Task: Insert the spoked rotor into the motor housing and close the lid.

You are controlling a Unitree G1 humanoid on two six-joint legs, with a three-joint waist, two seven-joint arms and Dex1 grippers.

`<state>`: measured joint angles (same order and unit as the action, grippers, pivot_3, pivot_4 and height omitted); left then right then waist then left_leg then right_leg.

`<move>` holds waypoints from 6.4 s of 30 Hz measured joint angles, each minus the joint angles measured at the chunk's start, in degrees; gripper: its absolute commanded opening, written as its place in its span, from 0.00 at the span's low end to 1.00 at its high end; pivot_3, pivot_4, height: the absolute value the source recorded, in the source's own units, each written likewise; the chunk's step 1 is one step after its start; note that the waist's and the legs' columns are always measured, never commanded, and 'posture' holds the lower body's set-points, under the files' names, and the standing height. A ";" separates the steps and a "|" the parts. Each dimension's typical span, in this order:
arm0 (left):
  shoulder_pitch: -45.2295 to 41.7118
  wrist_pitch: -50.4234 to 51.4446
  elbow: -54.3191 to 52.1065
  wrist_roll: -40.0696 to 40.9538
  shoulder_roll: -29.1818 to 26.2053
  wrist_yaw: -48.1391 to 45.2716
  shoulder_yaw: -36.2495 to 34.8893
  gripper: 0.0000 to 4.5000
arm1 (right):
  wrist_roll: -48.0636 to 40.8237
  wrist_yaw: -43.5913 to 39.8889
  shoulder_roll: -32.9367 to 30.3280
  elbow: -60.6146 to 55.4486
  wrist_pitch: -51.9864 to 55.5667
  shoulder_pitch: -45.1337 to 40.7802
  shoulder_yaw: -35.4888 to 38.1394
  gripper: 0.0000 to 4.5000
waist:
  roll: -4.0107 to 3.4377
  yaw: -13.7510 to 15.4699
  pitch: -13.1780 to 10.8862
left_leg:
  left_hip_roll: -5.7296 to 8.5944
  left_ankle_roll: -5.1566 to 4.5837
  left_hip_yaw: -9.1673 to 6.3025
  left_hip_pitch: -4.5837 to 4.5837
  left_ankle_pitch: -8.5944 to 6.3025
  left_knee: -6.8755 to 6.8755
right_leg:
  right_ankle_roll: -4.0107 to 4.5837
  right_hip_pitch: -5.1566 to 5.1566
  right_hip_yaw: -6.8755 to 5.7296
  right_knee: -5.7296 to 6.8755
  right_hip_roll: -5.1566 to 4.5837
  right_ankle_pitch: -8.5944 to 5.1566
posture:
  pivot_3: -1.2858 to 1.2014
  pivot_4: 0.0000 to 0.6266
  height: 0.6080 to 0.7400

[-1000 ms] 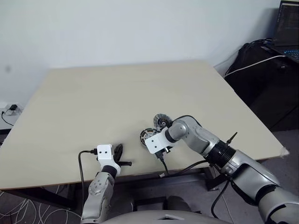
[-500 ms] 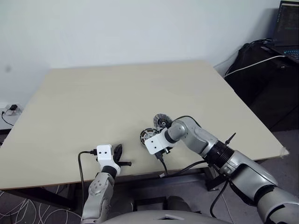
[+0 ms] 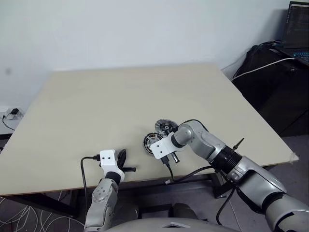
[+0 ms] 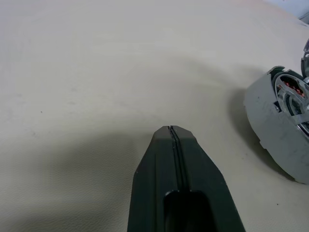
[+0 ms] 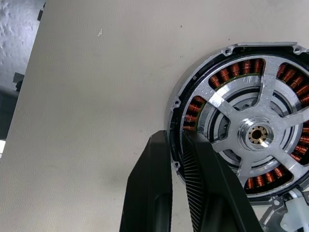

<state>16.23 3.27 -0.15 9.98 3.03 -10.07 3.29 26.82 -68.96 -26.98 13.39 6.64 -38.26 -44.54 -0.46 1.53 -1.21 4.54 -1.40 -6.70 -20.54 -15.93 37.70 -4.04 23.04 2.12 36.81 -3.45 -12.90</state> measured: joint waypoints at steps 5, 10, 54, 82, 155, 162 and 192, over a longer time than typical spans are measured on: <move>-0.01 -0.05 0.00 0.03 0.02 0.01 -0.07 0.00 | -1.10 0.78 1.52 -0.48 4.95 1.97 2.83 0.02 | 0.00 -0.07 0.00 | -0.03 0.03 0.00 0.06 0.01 0.01 | 0.01 -0.06 0.00 0.01 0.03 0.01 | 0.52 0.00 1.00; -0.02 -0.09 0.00 0.14 0.03 0.00 -0.10 0.00 | -4.12 1.05 3.85 -7.52 25.15 5.60 8.89 0.02 | -0.01 0.17 -0.03 | -0.03 0.05 -0.03 -0.05 0.04 0.06 | 0.07 0.04 -0.01 0.04 0.02 0.06 | 0.52 0.00 1.00; 0.21 0.08 0.01 0.14 0.04 -1.18 -0.31 0.00 | -31.49 24.37 16.04 -10.95 58.67 3.38 13.18 0.39 | 0.06 -0.59 -0.07 | -0.01 0.07 -0.02 -0.34 -0.01 0.06 | 0.07 0.35 0.00 0.06 0.01 0.09 | 0.52 0.00 1.00; 0.55 0.93 -0.35 0.14 -1.02 -1.56 0.18 0.00 | -14.81 51.52 -2.48 -21.59 29.16 25.19 27.49 0.02 | 0.05 -0.41 -0.06 | -0.04 -0.01 0.08 -0.32 0.01 -0.03 | -0.01 0.01 0.09 -0.02 0.03 -0.03 | 0.52 0.00 1.00; 0.64 3.96 -2.28 -0.34 -3.52 -2.38 0.48 0.00 | -29.57 39.29 16.97 -8.52 15.64 27.10 24.12 0.21 | 0.24 -0.44 -0.61 | -0.03 0.09 0.04 0.09 -0.10 0.09 | -0.34 -0.21 0.05 -0.06 0.00 -0.20 | 0.52 0.00 1.00; 0.58 3.96 -2.29 -0.34 -3.52 -2.43 0.51 0.00 | -30.80 38.93 16.73 -8.95 12.78 28.36 26.86 0.72 | 0.20 -0.66 -0.64 | -0.04 0.04 0.05 0.09 -0.08 0.07 | -0.34 -0.19 0.06 -0.06 0.01 -0.20 | 0.52 0.00 1.00; 0.52 3.95 -2.29 -0.34 -3.31 -2.40 0.46 0.00 | -31.60 32.90 17.55 -6.00 12.33 27.11 24.67 0.99 | 0.18 -0.65 -0.65 | -0.04 0.00 0.04 0.09 -0.06 0.06 | -0.34 -0.18 0.06 -0.06 0.01 -0.20 | 0.52 0.00 1.00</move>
<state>16.75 7.23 -2.43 9.65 -0.27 -12.46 3.75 -4.78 -36.06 -9.43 7.39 18.97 -11.15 -19.87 -0.28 0.88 -1.86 4.50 -1.40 -6.66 -20.45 -15.99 37.76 -4.37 22.86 2.18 36.76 -3.44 -13.10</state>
